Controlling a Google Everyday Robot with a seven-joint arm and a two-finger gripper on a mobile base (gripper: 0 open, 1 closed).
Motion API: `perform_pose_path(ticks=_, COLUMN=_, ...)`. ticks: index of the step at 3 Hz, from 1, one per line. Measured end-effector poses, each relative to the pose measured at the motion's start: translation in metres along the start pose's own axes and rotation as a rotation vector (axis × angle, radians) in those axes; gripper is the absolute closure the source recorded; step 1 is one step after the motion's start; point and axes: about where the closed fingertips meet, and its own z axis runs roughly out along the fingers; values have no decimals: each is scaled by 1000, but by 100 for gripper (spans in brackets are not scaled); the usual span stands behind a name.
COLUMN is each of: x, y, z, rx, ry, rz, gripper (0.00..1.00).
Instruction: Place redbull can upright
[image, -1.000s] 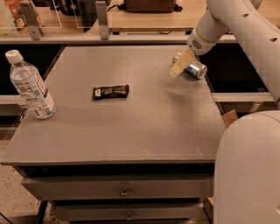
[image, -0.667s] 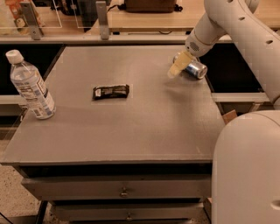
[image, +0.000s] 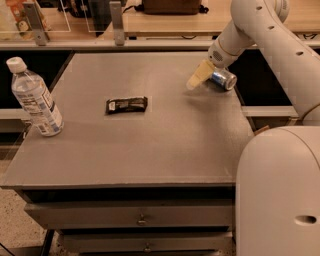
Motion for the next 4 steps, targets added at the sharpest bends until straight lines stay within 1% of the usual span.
perform_pose_path(ticks=1, x=2, y=-1, z=7, rx=-12, ry=-1, rz=30, gripper=18)
perform_pose_path(ticks=2, x=0, y=0, z=7, rx=-22, ry=-9, rz=34, gripper=41)
perform_pose_path(ticks=3, x=-8, y=5, z=-1, rx=-31, ry=-22, rz=10, gripper=63)
perform_pose_path(ticks=4, x=-24, y=14, z=-18, rx=-47, ry=-63, rz=-35, gripper=87)
